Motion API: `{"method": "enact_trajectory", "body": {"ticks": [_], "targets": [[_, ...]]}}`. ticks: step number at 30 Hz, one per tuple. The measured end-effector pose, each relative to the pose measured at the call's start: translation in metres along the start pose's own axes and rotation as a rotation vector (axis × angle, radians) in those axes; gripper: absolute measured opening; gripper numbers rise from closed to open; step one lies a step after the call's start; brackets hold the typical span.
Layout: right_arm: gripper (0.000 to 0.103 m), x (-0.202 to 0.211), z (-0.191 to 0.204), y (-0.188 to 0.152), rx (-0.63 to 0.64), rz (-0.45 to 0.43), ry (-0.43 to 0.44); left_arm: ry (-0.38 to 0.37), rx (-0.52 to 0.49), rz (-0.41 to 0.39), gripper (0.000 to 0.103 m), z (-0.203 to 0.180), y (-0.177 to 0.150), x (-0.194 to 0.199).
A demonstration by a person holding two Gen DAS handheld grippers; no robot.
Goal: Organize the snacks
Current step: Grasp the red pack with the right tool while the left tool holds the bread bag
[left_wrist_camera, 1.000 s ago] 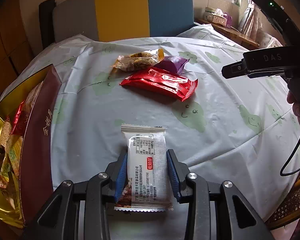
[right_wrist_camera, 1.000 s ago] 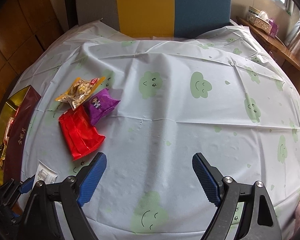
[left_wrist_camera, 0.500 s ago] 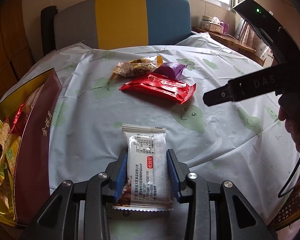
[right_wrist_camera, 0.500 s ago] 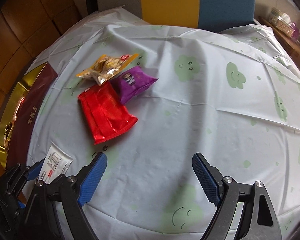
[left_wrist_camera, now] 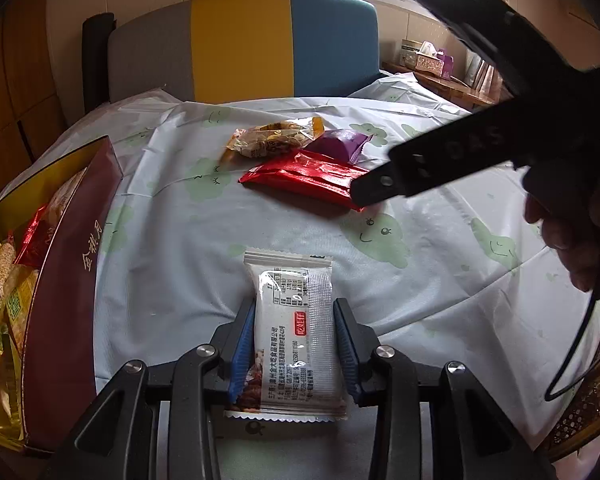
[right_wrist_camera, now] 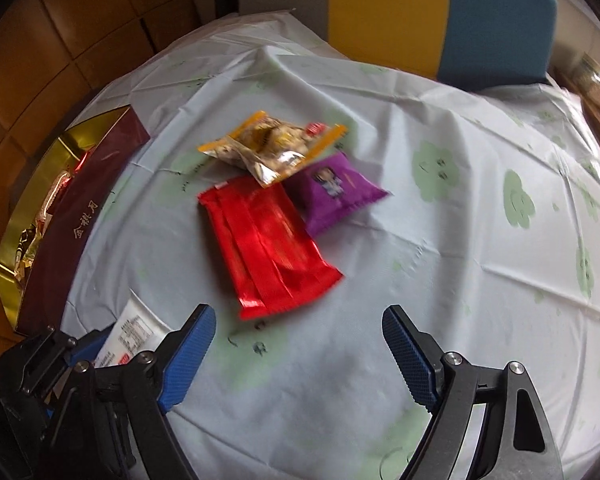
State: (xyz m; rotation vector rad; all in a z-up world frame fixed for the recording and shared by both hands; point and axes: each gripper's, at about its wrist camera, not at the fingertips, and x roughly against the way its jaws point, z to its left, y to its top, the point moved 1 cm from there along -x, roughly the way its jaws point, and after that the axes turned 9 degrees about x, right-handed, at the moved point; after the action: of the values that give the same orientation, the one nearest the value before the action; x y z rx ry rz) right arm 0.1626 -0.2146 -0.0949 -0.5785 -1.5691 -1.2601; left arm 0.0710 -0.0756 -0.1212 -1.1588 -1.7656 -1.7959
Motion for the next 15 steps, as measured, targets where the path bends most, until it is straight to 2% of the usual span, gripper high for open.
{"method": "enact_trajectory", "body": {"ticks": [9, 13, 15], "targets": [[0.086, -0.029, 0.029, 0.040, 0.170, 0.029, -0.044, -0.012, 0.005, 0.001, 0.038, 0.002, 0.001, -0.001], [0.086, -0.043, 0.027, 0.047, 0.177, 0.044, -0.063, -0.016, 0.008, 0.000, 0.038, 0.003, 0.001, -0.001], [0.080, -0.049, 0.025, 0.048, 0.159, 0.050, -0.047, -0.017, 0.008, 0.000, 0.038, 0.003, 0.001, -0.001]]}}
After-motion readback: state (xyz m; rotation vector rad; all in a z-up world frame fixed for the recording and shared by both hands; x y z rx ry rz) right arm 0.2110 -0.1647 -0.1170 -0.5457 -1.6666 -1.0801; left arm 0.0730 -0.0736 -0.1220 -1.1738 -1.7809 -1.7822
